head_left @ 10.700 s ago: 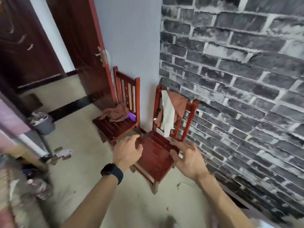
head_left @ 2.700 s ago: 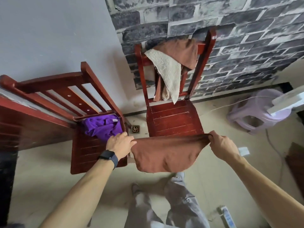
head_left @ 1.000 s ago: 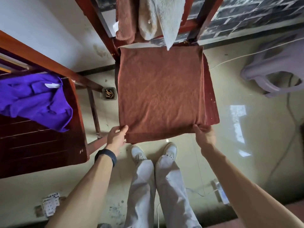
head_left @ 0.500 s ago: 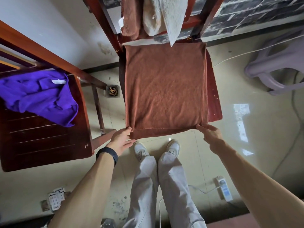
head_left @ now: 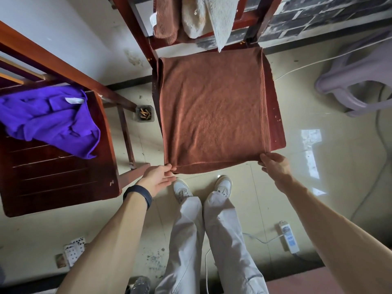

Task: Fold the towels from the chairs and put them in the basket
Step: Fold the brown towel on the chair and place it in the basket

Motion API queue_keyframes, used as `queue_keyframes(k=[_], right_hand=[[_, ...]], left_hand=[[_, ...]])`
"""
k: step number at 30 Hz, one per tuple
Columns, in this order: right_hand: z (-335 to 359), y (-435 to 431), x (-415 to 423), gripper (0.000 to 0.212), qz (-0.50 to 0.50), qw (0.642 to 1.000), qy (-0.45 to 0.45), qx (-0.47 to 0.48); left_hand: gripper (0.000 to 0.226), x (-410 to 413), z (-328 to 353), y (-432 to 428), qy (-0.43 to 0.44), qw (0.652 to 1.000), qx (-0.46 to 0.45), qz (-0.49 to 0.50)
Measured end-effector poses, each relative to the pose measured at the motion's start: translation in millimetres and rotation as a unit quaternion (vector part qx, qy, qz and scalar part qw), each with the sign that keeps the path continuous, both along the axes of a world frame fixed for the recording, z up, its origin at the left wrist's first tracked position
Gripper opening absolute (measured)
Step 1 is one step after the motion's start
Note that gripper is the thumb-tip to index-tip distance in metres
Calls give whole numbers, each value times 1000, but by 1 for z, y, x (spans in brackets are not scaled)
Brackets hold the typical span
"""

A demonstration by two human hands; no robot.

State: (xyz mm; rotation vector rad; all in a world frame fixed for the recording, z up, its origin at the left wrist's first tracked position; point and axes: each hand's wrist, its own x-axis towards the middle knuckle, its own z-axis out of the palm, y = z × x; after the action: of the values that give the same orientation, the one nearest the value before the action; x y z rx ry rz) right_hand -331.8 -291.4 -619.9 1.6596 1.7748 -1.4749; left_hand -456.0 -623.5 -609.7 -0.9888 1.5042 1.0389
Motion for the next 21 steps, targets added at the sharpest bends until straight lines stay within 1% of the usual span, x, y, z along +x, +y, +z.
queue_keyframes(k=[2, 4, 8, 11, 18, 21], right_hand=[[8, 1, -1, 7, -34, 999, 11, -14], [23, 3, -4, 10, -47, 998, 22, -31], [47, 9, -10, 3, -32, 998, 37, -34], [44, 15, -10, 11, -29, 999, 21, -26], [22, 9, -9, 12, -25, 999, 1, -28], [19, 5, -5, 9, -19, 999, -15, -22]], left_hand=[[18, -4, 10, -3, 11, 999, -3, 36], [14, -10, 26, -7, 14, 999, -1, 46], [15, -14, 53, -9, -16, 999, -8, -31], [23, -7, 52, -5, -60, 996, 7, -68], [25, 11, 21, 8, -85, 995, 45, -27], [19, 16, 20, 11, -48, 998, 33, 11]])
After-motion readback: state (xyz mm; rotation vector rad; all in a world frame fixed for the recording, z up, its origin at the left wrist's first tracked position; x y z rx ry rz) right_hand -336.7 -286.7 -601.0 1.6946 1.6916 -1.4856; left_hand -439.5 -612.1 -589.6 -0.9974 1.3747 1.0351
